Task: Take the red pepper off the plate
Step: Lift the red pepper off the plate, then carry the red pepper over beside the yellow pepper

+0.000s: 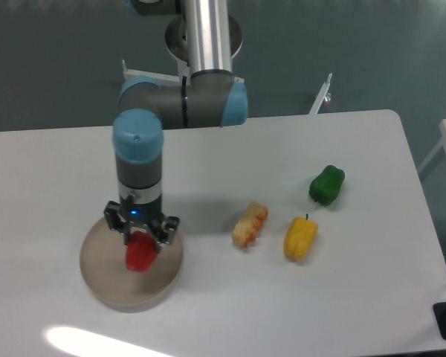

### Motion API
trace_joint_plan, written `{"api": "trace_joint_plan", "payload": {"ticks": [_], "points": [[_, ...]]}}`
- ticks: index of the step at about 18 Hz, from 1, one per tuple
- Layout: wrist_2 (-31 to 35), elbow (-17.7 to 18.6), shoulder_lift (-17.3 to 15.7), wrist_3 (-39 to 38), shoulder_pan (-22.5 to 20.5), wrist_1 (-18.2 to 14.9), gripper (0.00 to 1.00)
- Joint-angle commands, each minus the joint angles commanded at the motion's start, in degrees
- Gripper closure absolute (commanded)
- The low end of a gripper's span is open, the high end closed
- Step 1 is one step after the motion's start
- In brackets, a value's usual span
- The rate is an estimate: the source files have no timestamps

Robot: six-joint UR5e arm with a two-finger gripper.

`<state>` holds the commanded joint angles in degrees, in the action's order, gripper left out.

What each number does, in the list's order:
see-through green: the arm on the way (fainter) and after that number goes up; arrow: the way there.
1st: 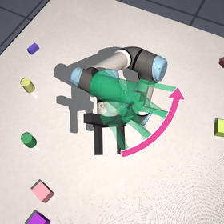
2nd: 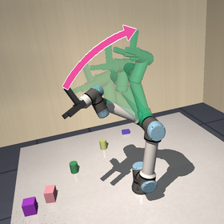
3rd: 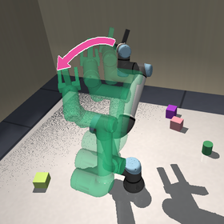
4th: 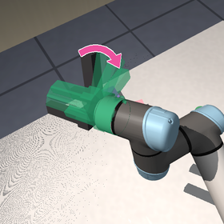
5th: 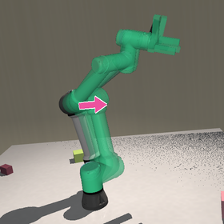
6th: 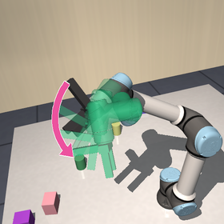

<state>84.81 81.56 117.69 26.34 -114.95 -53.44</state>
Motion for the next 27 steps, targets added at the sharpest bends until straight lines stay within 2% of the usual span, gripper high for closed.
{"api": "trace_joint_plan", "payload": {"ticks": [7,14,19,27], "points": [[-0.18,-0.26,-2.81,19.77,-11.33,-1.05,0.48],[-0.18,-0.79,-2.11,33.32,-16.88,-1.05,0.48],[0.52,-1.58,-1.4,37.29,-19.34,-2.19,0.48],[1.14,-3.16,-0.7,39.32,-19.7,-3.08,0.48]]}}
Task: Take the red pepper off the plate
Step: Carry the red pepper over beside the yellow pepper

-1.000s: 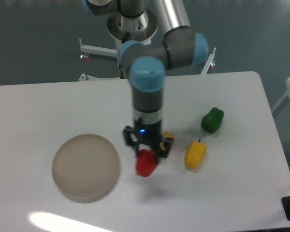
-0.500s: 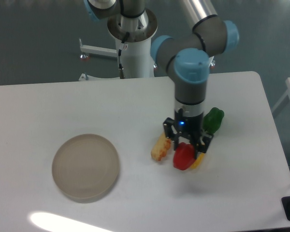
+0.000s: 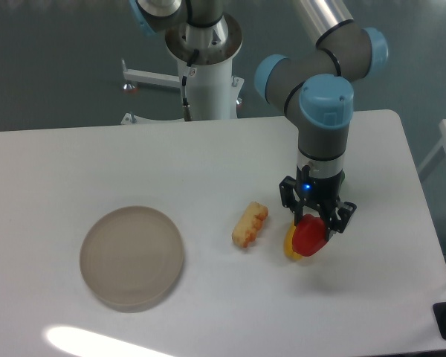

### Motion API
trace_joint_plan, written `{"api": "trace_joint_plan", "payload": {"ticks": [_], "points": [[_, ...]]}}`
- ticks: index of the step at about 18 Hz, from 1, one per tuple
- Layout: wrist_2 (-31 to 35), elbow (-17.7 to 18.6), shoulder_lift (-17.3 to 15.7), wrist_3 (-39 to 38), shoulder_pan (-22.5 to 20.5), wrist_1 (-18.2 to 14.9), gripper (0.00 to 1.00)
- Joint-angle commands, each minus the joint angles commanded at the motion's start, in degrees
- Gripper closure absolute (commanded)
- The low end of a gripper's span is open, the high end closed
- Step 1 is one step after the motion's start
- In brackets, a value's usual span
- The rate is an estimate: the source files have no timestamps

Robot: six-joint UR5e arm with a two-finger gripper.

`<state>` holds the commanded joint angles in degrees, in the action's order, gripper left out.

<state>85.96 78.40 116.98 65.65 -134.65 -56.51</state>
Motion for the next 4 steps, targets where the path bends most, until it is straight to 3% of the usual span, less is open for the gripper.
{"api": "trace_joint_plan", "payload": {"ticks": [4], "points": [[0.0,-0.09,0.18,0.0,0.0,0.09,0.48]]}}
